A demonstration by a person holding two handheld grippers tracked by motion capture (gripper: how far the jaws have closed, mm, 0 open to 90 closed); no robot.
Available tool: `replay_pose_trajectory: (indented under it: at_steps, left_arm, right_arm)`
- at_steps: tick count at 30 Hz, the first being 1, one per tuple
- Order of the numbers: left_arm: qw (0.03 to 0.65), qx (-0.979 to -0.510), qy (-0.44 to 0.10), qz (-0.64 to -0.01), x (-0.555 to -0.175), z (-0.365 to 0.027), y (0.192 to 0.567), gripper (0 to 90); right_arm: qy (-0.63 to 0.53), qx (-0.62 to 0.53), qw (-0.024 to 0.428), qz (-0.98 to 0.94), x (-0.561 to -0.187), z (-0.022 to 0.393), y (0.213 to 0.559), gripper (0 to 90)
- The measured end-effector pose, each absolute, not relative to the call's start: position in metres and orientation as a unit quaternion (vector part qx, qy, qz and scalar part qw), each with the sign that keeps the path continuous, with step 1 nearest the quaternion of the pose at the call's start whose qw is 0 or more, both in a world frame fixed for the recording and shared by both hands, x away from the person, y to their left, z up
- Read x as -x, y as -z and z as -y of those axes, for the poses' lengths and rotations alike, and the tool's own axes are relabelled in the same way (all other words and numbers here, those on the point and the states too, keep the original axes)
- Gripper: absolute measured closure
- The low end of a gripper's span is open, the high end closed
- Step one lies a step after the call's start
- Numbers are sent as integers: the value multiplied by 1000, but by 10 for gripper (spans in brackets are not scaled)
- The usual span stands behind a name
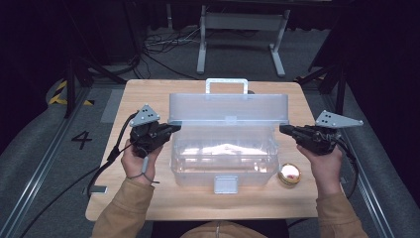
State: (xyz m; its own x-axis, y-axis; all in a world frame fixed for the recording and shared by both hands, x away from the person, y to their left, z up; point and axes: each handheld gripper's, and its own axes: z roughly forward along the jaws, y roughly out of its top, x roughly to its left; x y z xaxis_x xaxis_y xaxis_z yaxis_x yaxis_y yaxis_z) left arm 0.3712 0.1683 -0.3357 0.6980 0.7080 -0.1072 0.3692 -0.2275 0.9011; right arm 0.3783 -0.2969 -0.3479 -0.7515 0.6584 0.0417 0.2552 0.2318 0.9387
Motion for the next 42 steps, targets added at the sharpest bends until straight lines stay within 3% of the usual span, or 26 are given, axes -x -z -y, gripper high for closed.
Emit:
replay_pose_trajectory:
  at_steps: [5,7,10,17,21,25,28,37,42]
  left_arm:
    - [512,-767,-162,-351,-374,-170,334,894]
    - [512,-767,-159,-352,-375,-171,333,894]
    - [512,-769,-154,-351,-377,-172,332,894]
    - [513,-769,-148,-352,-381,-172,329,894]
    - [512,-770,-146,-352,-382,-172,328,894]
    - [509,-771,-150,-351,-381,-172,328,893]
    - [509,-772,-148,-351,-381,-172,328,893]
    - [505,-776,-149,-347,-381,-172,328,893]
    - [505,-776,-149,-348,-380,-172,328,892]
  right_arm:
    - [-538,-301,183,-766,-374,303,345,885]
    - [-541,-306,181,-762,-370,306,344,826]
    - [-536,-309,184,-764,-367,308,343,815]
    - [-541,-319,211,-749,-358,315,342,670]
    - [-539,-355,189,-740,-361,315,342,593]
    - [-544,-369,188,-730,-362,312,342,603]
    - [-541,-372,205,-725,-362,305,340,602]
    - [-526,-382,248,-719,-369,286,339,463]
    - [-498,-383,290,-722,-374,270,340,445]
